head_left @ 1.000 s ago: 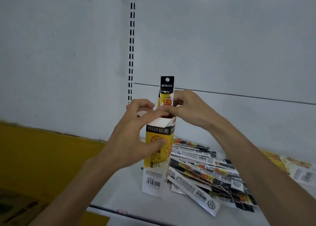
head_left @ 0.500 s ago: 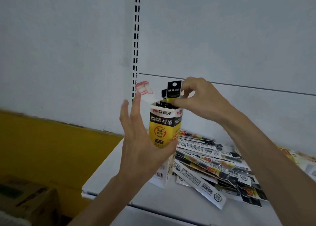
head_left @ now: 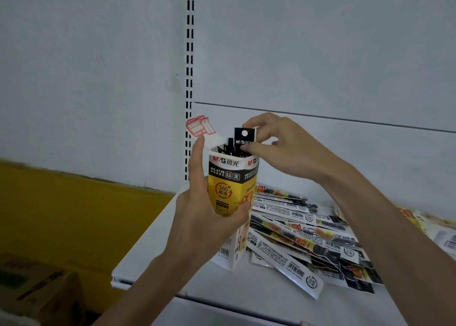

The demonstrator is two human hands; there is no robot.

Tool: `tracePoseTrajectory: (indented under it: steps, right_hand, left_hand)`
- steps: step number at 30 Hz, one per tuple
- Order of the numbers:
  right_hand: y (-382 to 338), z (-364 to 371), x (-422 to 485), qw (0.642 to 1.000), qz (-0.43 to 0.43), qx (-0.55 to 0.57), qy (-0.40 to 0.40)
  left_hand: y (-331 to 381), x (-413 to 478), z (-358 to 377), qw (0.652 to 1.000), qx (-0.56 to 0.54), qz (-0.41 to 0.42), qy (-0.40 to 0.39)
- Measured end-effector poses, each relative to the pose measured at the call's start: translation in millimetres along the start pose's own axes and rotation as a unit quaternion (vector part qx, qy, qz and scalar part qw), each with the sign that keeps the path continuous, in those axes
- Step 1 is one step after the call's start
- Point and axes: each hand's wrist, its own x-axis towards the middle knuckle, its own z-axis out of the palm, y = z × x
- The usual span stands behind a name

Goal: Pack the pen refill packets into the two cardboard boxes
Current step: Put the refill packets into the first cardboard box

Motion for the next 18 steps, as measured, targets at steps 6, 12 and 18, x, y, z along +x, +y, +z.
tracePoseTrajectory:
  steps: [6, 12, 18]
  right_hand:
    - [-9.0, -2.3, -3.3, 0.998, 0.001, -0.047, -0.051]
    - [-11.2, 0.6, 4.0, 0.991, 0.016, -0.088, -0.097]
    - [-5.6, -1.4, -10.8, 0.999, -0.007, -0.015, 0.042]
  left_hand:
    - [0.0, 2.3, -0.2, 1.0, 0.003, -0.007, -0.008]
    - [0.9, 3.7, -2.6, 1.0, -0.004, -0.018, -0.019]
    - [5.1, 4.0, -2.0, 0.999, -0.004, -0.015, -0.031]
